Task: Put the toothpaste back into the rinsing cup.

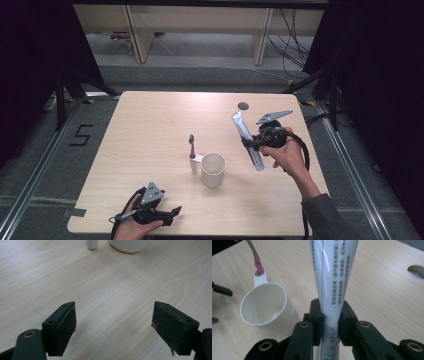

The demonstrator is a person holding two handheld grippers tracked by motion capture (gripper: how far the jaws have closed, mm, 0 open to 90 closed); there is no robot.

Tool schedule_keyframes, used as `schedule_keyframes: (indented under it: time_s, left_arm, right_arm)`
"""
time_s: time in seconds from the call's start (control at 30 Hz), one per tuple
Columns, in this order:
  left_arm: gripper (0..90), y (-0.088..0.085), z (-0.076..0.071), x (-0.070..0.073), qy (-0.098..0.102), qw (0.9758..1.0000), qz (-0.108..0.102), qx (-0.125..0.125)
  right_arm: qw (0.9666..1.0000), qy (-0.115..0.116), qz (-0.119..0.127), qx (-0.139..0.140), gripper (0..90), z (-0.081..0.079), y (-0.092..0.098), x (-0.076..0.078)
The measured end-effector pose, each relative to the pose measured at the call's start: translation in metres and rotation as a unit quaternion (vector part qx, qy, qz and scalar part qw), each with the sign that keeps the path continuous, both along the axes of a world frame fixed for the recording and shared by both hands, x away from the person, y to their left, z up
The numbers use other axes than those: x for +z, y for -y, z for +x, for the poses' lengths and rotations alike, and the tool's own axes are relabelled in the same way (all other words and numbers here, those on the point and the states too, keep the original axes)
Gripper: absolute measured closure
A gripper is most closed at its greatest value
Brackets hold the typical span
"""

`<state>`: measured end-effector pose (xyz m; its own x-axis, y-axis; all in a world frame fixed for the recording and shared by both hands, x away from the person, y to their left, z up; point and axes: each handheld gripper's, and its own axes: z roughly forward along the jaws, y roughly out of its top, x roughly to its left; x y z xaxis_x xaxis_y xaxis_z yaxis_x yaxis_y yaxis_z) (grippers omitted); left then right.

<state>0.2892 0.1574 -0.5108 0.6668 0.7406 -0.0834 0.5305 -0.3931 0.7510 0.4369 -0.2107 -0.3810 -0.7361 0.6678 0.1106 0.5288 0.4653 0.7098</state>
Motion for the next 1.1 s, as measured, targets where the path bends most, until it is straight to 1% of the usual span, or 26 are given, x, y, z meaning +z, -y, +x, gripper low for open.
schedule_keyframes:
  time_s: [0.03,0.07,0.1,0.13,0.17,0.2,0.23,0.3,0.33,0.4,0.43,0.47,0.5,0.57,0.6,0.63,0.67,0.7,0.77,0.8,0.83,0.9,0.93,0.97,1.03,1.1]
  left_arm:
    - [19.2,0.000,0.000,0.000,-0.001,1.0000,-0.005,0.000]
    - [19.2,0.000,0.001,0.000,0.000,1.0000,-0.005,0.001]
    - [19.2,0.001,0.000,0.000,0.001,1.0000,-0.005,0.001]
    - [19.2,0.001,0.000,0.000,0.000,1.0000,-0.005,0.002]
    - [19.2,0.000,0.000,-0.001,0.001,1.0000,-0.008,0.002]
    - [19.2,0.000,0.000,0.000,0.000,1.0000,-0.007,0.002]
    - [19.1,0.000,0.001,0.000,0.002,1.0000,-0.006,0.003]
    - [18.7,0.000,0.001,-0.001,0.001,1.0000,-0.003,0.000]
    - [18.7,0.000,0.001,-0.001,0.000,1.0000,-0.002,-0.001]
    - [18.7,0.000,0.000,0.000,0.002,1.0000,-0.004,0.003]
    - [18.6,0.000,0.001,0.000,0.005,1.0000,-0.008,0.003]
    - [18.3,-0.001,0.001,0.001,0.003,1.0000,-0.004,0.006]
    - [18.3,-0.001,0.001,-0.001,0.005,1.0000,-0.003,0.005]
    - [18.3,0.000,0.000,0.000,0.002,1.0000,-0.002,0.004]
    - [18.3,0.000,0.000,0.000,0.003,1.0000,-0.004,0.002]
    - [18.3,0.000,0.001,0.000,0.006,1.0000,-0.005,0.001]
    - [18.3,0.000,0.001,0.000,0.006,1.0000,-0.004,0.004]
    - [18.3,0.000,0.001,0.000,0.004,1.0000,-0.002,0.000]
    - [18.3,0.000,0.001,0.000,0.003,1.0000,-0.006,0.004]
    - [18.3,-0.001,0.001,0.000,0.003,1.0000,-0.003,0.004]
    - [18.3,-0.001,0.001,0.001,0.004,1.0000,-0.002,0.006]
    - [18.3,-0.001,0.001,0.000,0.004,1.0000,-0.001,0.004]
    - [18.3,-0.001,0.001,0.000,0.004,1.0000,-0.002,0.003]
    - [18.3,-0.001,0.001,0.000,0.005,1.0000,-0.005,0.003]
    - [18.3,0.000,0.001,0.000,0.006,1.0000,-0.005,0.004]
    - [18.3,-0.001,0.001,0.000,0.005,1.0000,-0.003,0.004]
  right_arm:
    - [1.0000,0.004,0.003,0.000,76.3,0.000,-0.001,0.001]
    - [0.9999,0.006,0.008,0.001,76.3,0.000,-0.003,0.001]
    - [0.9998,0.018,0.011,0.007,76.3,0.001,-0.003,0.002]
    - [0.9999,-0.001,0.017,0.000,76.3,-0.002,-0.005,0.003]
    - [0.9998,0.004,0.018,0.004,76.3,-0.001,-0.006,0.004]
    - [0.9997,0.014,0.021,0.003,76.3,-0.001,-0.007,0.005]
    - [0.9996,0.014,0.024,0.005,76.3,-0.001,-0.008,0.006]
    - [0.9991,0.011,0.040,0.008,76.3,-0.001,-0.011,0.008]
    - [0.9993,0.008,0.037,0.003,76.3,-0.002,-0.012,0.010]
    - [0.9987,0.034,0.033,0.015,76.3,0.000,-0.014,0.012]
    - [0.9988,0.025,0.041,0.011,76.3,-0.001,-0.016,0.014]
    - [0.9987,0.025,0.043,0.011,76.2,-0.001,-0.018,0.016]
    - [0.9984,0.036,0.041,0.016,76.2,0.000,-0.019,0.017]
    - [0.9984,0.026,0.050,0.010,76.2,-0.002,-0.022,0.020]
    - [0.9978,0.037,0.052,0.018,76.2,-0.001,-0.024,0.021]
    - [0.9978,0.043,0.048,0.019,76.2,0.000,-0.024,0.022]
    - [0.9979,0.034,0.052,0.016,76.2,-0.001,-0.026,0.023]
    - [0.9979,0.036,0.050,0.021,76.2,0.000,-0.027,0.024]
    - [0.9979,0.037,0.048,0.023,76.2,0.000,-0.031,0.025]
    - [0.9976,0.033,0.057,0.022,76.2,-0.001,-0.033,0.025]
    - [0.9969,0.044,0.057,0.031,76.2,0.001,-0.033,0.026]
    - [0.9964,0.048,0.063,0.030,76.2,0.001,-0.034,0.027]
    - [0.9964,0.048,0.063,0.032,76.2,0.001,-0.035,0.028]
    - [0.9969,0.038,0.063,0.027,76.2,-0.002,-0.037,0.029]
    - [0.9966,0.041,0.067,0.026,76.2,-0.002,-0.037,0.030]
    - [0.9959,0.045,0.072,0.034,76.2,-0.001,-0.037,0.030]
